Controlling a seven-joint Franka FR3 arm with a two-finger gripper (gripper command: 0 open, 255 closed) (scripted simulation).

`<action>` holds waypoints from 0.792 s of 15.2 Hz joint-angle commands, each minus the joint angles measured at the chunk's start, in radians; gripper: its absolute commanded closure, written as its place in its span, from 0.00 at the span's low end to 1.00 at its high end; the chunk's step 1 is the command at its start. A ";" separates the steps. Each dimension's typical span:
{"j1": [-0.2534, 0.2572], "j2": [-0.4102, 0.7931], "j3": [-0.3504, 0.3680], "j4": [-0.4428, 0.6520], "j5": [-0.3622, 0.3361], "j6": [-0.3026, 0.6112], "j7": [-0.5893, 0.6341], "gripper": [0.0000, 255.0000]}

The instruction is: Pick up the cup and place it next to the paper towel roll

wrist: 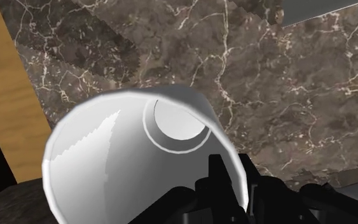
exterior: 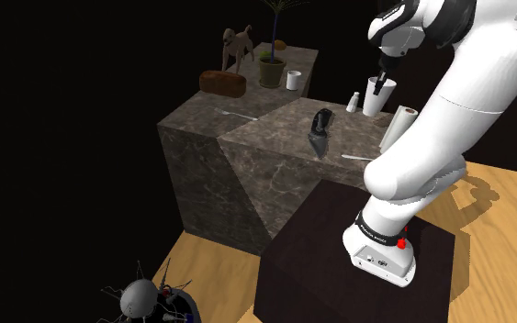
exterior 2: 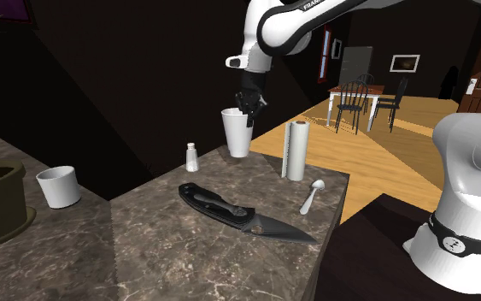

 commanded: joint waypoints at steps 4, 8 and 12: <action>-0.001 0.022 -0.002 -0.047 0.013 0.067 -0.006 1.00; -0.003 0.047 -0.003 -0.079 0.029 0.120 -0.016 1.00; -0.006 0.075 -0.003 -0.106 0.049 0.172 -0.028 1.00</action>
